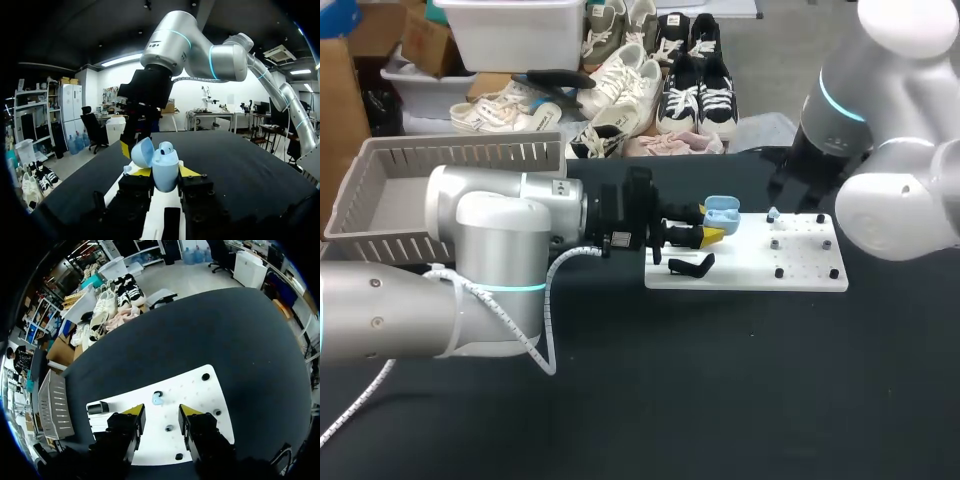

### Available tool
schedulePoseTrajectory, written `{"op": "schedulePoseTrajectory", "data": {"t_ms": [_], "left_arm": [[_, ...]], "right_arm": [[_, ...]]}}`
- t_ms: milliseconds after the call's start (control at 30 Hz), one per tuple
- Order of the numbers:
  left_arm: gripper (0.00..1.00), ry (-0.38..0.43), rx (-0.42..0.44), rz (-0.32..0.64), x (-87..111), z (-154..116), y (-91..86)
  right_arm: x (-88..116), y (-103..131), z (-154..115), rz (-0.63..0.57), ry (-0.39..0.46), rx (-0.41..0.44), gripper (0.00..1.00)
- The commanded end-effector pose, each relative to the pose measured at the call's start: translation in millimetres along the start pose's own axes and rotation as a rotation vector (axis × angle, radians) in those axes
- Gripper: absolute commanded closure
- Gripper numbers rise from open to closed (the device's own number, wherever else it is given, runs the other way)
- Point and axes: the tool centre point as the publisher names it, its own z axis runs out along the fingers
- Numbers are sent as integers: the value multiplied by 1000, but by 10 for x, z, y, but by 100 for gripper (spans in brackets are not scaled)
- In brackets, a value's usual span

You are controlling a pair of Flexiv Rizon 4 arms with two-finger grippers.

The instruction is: Pick up each earbud case from the left stands, insert the matching earbuds, close the lid, and place the case in the box.

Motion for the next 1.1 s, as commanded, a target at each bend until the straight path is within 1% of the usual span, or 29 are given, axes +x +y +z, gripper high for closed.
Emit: {"op": "schedulePoseTrajectory", "data": {"t_ms": [33, 433, 867, 1100], "left_arm": [[100, -2, -6, 2, 4, 0, -16], [100, -2, -6, 2, 4, 0, -16], [100, -2, -6, 2, 4, 0, -16], [100, -2, -6, 2, 4, 0, -16]], "right_arm": [[-11, 12, 64, 7, 11, -4, 58], [4, 72, 158, 70, 65, -4, 56], [74, 117, 226, 56, 78, -1, 61], [81, 86, 263, 56, 84, 6, 61]]}}
